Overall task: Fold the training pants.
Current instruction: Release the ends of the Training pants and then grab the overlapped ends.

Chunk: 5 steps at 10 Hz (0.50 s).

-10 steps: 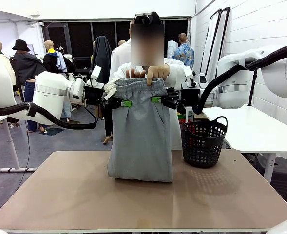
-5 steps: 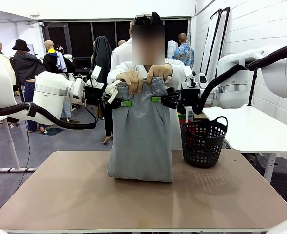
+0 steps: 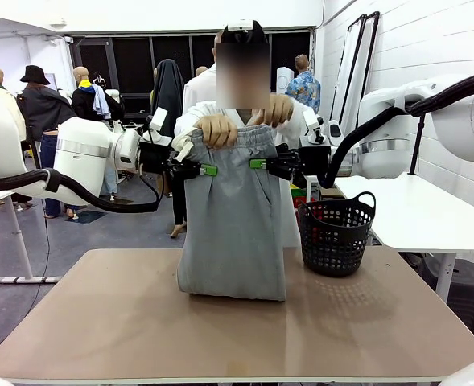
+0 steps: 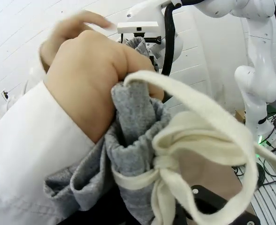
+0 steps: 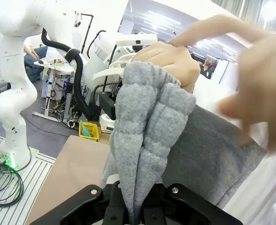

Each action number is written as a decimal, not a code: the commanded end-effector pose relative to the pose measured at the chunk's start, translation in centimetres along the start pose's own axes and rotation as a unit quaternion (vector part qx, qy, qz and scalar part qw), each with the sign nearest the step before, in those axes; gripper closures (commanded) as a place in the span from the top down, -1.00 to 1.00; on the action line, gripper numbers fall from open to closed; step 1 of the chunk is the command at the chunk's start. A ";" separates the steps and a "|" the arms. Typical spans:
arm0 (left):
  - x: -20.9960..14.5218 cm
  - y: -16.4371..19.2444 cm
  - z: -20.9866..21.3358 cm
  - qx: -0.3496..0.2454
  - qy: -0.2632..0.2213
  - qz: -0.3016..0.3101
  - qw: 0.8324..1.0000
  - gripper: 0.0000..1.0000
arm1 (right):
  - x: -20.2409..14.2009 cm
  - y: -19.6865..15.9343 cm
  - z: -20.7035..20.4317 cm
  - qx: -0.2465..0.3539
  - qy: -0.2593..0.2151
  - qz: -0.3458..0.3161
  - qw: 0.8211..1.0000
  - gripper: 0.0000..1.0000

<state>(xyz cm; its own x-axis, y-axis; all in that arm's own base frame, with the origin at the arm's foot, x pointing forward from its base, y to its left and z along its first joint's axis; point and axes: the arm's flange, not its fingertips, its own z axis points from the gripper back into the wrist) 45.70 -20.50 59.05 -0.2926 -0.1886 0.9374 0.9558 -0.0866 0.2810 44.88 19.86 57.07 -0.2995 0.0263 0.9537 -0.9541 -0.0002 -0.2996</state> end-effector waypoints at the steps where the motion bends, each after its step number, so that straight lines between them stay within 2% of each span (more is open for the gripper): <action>1: 0.1 -0.4 0.1 0.007 -0.008 -0.007 1.000 -1.00 | 0.2 0.0 -0.2 0.001 -0.003 0.001 1.000 -1.00; 5: 0.1 -0.4 0.1 0.007 -0.008 -0.007 1.000 -1.00 | 0.2 0.0 -0.2 0.001 -0.003 0.001 1.000 -1.00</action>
<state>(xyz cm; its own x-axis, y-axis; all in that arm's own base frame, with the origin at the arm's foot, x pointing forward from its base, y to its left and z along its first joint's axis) 45.69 -20.47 59.10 -0.2933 -0.1882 0.9373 0.9556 -0.0856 0.2819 44.86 19.86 57.11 -0.3002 0.0262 0.9535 -0.9538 -0.0003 -0.3003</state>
